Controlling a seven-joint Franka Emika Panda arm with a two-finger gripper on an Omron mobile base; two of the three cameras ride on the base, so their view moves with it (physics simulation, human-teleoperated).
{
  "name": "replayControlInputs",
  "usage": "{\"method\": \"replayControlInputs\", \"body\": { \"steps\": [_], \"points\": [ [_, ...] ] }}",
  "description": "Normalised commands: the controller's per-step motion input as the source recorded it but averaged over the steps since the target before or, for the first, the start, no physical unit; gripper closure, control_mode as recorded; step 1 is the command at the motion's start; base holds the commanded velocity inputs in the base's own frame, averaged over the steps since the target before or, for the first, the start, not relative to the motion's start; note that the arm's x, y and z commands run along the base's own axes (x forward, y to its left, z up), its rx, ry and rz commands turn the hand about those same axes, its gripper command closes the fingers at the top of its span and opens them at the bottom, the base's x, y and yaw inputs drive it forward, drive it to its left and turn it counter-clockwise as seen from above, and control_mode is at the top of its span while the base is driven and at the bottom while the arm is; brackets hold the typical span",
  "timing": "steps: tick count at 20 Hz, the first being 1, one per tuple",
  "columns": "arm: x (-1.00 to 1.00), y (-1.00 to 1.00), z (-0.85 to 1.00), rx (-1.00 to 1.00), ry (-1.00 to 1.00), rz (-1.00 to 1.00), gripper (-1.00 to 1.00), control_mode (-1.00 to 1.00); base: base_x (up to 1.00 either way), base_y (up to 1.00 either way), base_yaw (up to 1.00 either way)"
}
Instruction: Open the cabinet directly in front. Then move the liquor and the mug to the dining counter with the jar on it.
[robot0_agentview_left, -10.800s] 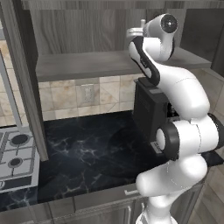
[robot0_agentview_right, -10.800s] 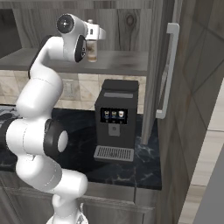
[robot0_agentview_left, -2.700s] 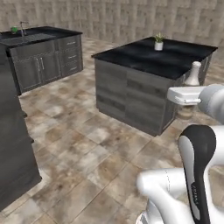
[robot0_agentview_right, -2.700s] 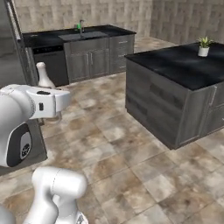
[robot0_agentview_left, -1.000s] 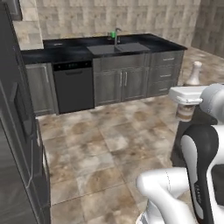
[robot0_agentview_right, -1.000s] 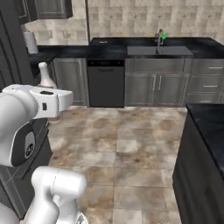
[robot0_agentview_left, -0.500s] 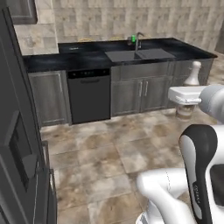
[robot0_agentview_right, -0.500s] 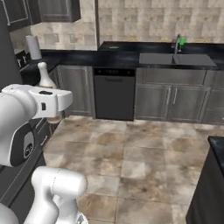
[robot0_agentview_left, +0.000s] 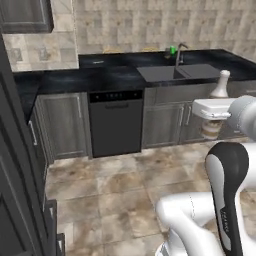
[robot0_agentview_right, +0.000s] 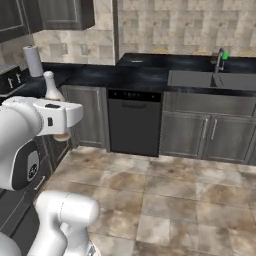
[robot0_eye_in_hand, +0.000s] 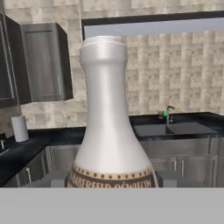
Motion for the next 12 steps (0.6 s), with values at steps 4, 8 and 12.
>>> {"method": "replayControlInputs", "body": {
  "steps": [4, 8, 12],
  "points": [
    [0.00, 0.00, 0.00, 0.00, 0.00, 0.00, 1.00, 1.00, 1.00, -0.29, 0.14],
    [0.00, 0.00, 0.00, 0.00, 0.00, 0.00, 1.00, 1.00, 1.00, -0.32, 0.10],
    [0.00, 0.00, 0.00, 0.00, 0.00, 0.00, 1.00, 1.00, 1.00, -0.49, 0.06]
  ]
}}
